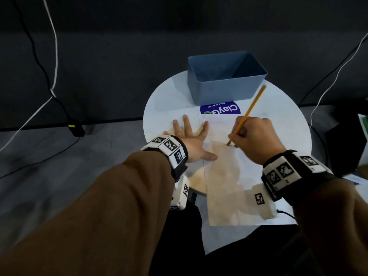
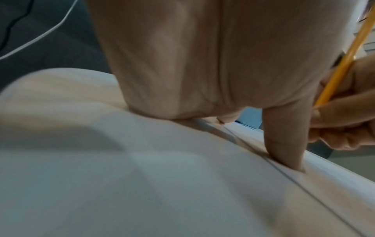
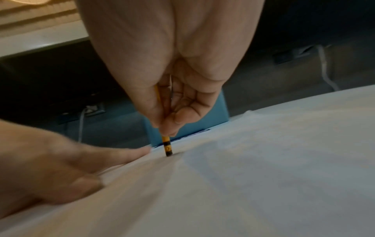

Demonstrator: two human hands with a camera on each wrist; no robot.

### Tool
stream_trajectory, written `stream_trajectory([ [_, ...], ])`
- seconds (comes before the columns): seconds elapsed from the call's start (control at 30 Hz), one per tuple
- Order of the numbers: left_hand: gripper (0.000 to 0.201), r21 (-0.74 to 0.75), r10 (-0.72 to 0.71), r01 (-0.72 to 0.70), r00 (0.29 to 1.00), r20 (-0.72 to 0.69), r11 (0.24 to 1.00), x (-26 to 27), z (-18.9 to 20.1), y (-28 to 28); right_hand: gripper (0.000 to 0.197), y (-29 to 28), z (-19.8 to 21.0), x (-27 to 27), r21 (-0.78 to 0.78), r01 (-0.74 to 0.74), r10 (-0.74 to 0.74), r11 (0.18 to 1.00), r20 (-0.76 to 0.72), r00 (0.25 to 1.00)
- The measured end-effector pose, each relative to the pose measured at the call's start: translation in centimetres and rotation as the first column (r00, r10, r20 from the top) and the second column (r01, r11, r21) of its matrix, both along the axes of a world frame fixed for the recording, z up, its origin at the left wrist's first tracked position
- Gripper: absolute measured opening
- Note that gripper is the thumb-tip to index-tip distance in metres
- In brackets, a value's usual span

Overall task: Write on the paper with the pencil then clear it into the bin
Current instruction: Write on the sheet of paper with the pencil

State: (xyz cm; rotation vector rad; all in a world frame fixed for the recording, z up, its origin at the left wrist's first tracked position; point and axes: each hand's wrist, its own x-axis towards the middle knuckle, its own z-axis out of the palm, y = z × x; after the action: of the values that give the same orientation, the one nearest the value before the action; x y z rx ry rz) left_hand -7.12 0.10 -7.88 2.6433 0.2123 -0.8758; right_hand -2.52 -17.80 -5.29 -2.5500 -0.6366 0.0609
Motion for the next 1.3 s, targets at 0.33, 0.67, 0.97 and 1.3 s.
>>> stream_trajectory([
  [0.33,0.108,0.041,-0.007,0.007,1.000,-0.013,0.999,0.1,0.2,-0.1,0.016,1.3,-0.1,-0.9,-0.066,-0.090,0.090,0.994,-0.015,0.996],
  [0.67,0.108,0.043,-0.013,0.015,1.000,-0.026,0.999,0.0,0.5,-0.2,0.015,1.8,0.3,-1.0,-0.025,-0.091,0.090,0.996,-0.038,0.995],
  [0.97,0.108,0.035,-0.007,0.008,0.999,-0.032,0.999,0.1,0.7,-0.2,0.015,0.9,0.5,-0.8,0.002,-0.006,0.006,1.000,-0.041,0.999],
  [1.3,0.107,0.014,0.006,-0.005,1.000,-0.020,1.000,-0.1,0.6,-0.1,0.016,-0.3,0.7,0.4,-0.055,0.138,-0.140,0.989,-0.030,0.990],
])
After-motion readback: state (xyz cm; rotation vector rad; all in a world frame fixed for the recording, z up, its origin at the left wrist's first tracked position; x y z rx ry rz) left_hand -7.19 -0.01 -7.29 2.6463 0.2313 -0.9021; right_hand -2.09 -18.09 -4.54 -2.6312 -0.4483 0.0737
